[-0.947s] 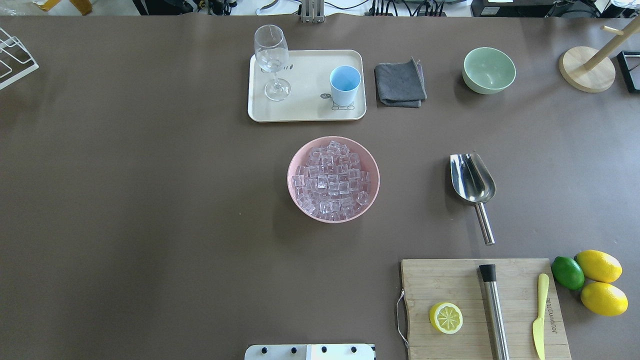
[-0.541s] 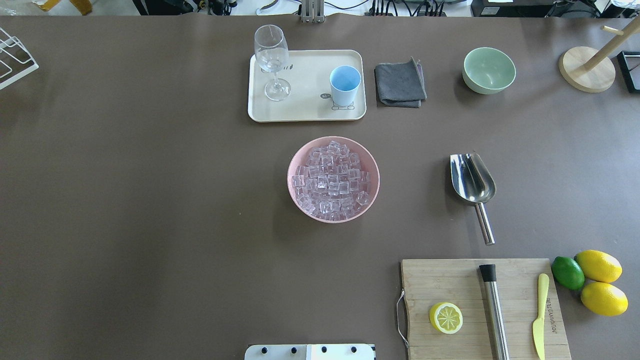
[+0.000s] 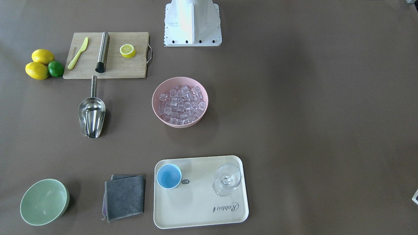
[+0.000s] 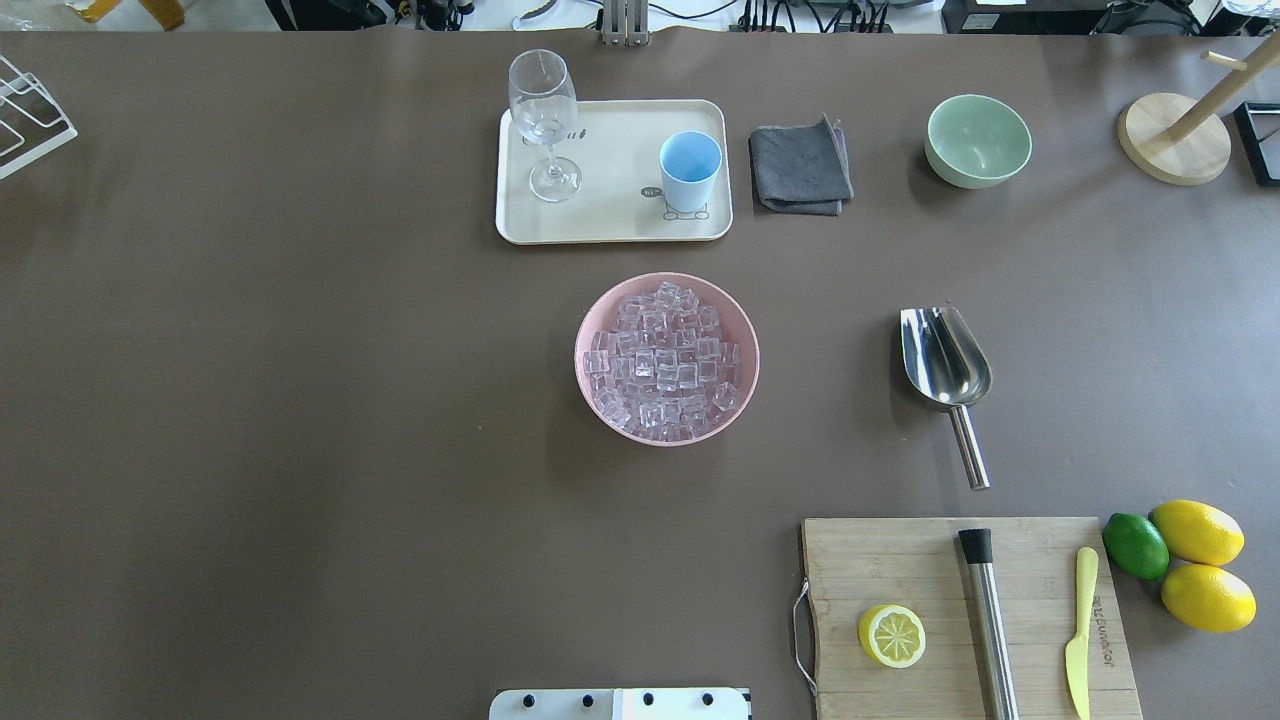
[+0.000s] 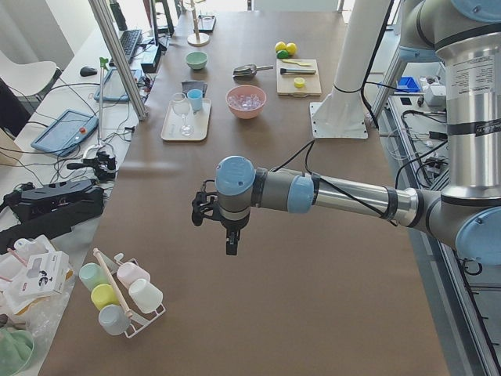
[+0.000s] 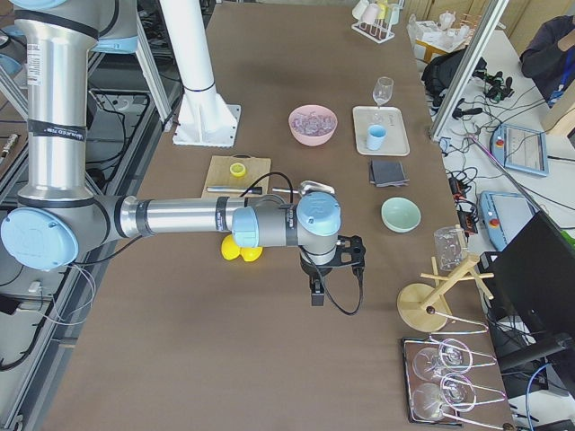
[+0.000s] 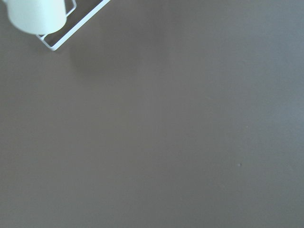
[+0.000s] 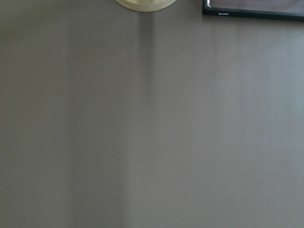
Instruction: Put ice in cup with scoop
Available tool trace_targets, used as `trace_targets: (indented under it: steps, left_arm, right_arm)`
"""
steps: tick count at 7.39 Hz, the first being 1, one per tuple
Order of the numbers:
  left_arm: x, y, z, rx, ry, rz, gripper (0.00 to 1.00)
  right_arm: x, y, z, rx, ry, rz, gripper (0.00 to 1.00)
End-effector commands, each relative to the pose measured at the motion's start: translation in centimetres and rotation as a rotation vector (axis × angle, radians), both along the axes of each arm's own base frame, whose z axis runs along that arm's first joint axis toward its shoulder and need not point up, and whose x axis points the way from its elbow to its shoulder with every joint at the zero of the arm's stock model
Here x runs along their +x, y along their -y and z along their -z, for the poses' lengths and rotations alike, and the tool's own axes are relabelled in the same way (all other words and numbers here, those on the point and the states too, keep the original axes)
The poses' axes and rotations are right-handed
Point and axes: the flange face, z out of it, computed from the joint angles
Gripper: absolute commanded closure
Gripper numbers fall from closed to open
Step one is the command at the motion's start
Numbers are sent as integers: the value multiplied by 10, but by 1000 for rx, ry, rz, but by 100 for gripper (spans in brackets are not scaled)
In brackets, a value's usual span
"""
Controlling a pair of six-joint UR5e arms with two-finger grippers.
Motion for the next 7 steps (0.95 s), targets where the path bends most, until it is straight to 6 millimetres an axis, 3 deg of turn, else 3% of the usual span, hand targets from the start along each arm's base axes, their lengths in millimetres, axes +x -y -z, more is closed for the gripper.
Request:
trace_targets:
  steps: [1,2,4,7]
  left_arm:
    - [49,19,37,226,-36,-115,1]
    - [72,22,49,324,-49,-166,1]
    - [143,29,96,594,-113,-308,1]
    - [233,17,131,904,-245,-467,1]
  right_arm:
    - [0,0,11,12,7,-4,0]
    - [-1,0,19,14,10,-12,0]
    - [0,2,10,2,4,-13,0]
    - [0,1,19,21,-8,-11,0]
